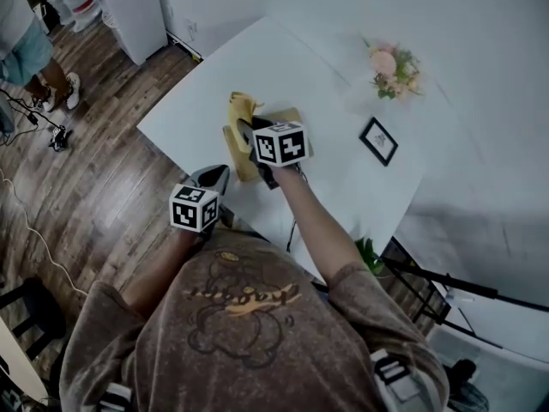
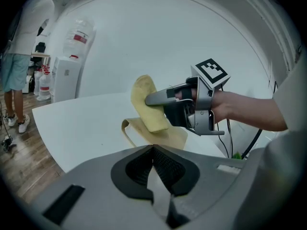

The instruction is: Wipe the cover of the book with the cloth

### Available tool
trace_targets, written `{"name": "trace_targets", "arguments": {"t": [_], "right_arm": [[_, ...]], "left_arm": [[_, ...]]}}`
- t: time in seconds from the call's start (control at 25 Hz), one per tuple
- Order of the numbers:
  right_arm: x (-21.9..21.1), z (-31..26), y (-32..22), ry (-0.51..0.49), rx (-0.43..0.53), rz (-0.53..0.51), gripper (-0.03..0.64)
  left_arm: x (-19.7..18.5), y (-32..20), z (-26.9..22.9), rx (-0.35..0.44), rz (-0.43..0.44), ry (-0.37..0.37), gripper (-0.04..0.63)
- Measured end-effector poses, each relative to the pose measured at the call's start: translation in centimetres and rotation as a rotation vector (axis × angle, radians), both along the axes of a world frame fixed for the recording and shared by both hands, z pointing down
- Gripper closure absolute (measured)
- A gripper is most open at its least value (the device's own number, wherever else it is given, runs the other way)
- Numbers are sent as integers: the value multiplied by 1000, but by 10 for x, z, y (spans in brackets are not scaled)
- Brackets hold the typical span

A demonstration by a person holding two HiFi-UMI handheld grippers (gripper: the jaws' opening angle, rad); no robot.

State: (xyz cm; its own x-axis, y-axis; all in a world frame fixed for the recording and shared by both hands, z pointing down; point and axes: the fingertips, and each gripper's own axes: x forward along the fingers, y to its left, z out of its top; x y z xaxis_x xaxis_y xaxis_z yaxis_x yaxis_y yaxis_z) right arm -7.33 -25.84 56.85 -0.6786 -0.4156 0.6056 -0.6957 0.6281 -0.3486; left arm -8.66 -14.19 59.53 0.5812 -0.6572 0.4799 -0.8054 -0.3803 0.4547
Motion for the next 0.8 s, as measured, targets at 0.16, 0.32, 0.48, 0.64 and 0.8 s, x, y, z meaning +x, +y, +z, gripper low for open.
{"name": "trace_targets", "arguments": {"t": [0.16, 0.32, 0.48, 0.64, 0.8], "right_arm": [[-16, 14, 6, 62, 5, -17, 554], [-13, 21, 4, 111, 18, 0, 554], [1, 27, 1, 105, 11, 32, 554], [16, 34, 4, 100, 9, 47, 554], [36, 35, 6, 90, 8, 88, 554]], "left_arm": [[-7, 0, 1, -1, -21, 10, 592], [-7, 2, 3, -11, -20, 22, 592], [-3, -3, 4, -24, -21, 41, 592], [-2, -5, 6, -22, -15, 29, 592], [3, -3, 9, -30, 0, 24, 592]]}}
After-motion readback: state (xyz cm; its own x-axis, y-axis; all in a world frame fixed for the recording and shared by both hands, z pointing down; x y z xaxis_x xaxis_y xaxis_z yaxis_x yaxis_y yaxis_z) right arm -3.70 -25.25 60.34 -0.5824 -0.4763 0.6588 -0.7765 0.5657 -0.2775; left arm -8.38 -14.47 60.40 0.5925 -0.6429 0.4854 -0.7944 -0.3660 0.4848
